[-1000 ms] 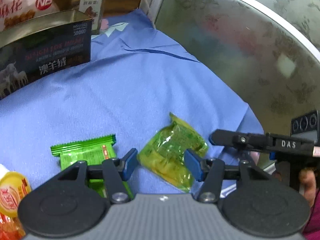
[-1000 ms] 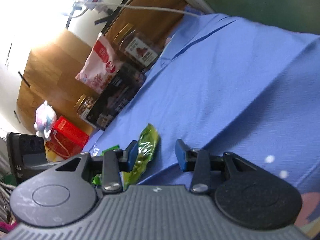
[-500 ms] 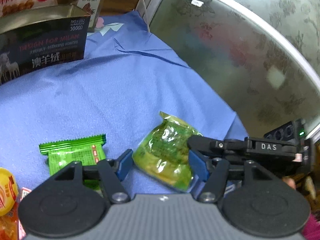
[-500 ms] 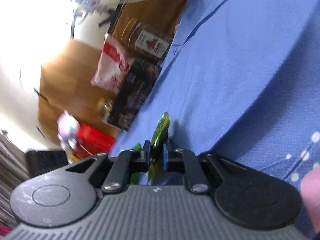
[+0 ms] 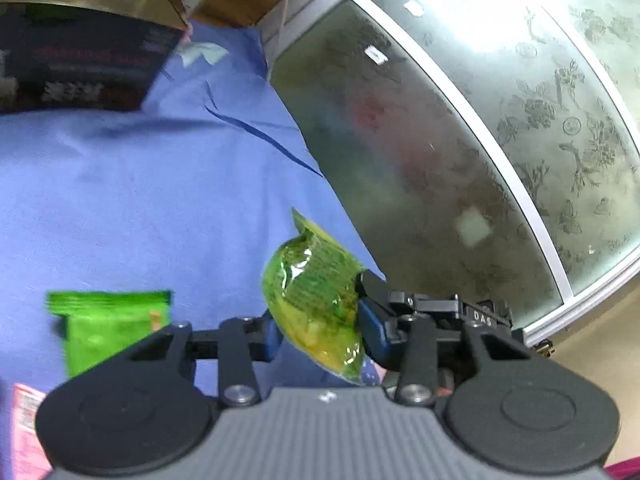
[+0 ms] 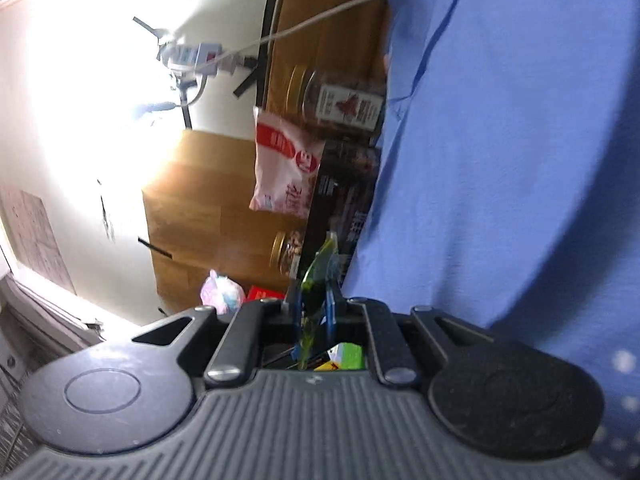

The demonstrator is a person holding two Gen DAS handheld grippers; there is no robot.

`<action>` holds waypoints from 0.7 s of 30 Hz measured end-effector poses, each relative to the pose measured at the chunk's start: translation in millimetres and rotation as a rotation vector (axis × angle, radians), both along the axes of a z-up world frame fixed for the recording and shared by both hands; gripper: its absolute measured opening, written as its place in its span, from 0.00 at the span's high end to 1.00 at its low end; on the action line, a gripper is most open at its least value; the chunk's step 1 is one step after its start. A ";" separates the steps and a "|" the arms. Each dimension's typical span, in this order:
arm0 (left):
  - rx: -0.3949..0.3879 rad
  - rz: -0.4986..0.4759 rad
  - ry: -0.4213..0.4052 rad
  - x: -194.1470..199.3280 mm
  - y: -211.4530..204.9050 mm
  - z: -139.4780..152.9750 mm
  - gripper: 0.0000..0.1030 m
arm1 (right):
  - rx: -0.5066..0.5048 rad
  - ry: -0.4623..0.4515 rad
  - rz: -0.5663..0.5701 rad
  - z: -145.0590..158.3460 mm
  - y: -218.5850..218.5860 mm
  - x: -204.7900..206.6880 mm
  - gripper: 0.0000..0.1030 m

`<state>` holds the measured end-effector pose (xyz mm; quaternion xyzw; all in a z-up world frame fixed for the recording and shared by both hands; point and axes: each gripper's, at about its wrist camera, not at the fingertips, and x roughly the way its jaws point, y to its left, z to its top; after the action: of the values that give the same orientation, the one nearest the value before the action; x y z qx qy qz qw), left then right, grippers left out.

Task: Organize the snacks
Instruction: 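Carry the candy bag into the tin box and release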

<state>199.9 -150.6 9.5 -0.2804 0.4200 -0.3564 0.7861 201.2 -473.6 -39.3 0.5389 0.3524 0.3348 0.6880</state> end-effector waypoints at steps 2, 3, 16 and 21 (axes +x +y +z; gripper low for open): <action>-0.002 0.029 -0.011 0.9 12.8 3.2 0.65 | -0.025 -0.010 0.032 6.2 13.2 10.8 0.86; 0.007 0.047 -0.026 1.5 20.0 6.8 0.65 | -0.037 -0.015 0.045 8.1 20.8 16.3 0.86; 0.226 0.330 -0.180 63.8 122.0 73.2 0.65 | -0.276 -0.283 0.241 69.4 167.5 132.4 0.86; 0.376 0.404 -0.147 108.1 134.4 65.0 0.63 | -0.423 -0.342 0.258 63.5 215.6 172.7 0.85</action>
<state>308.0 -16.2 74.5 -0.1811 0.3565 -0.1276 0.9077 373.9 -258.0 24.1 0.2700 0.3588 0.4244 0.7863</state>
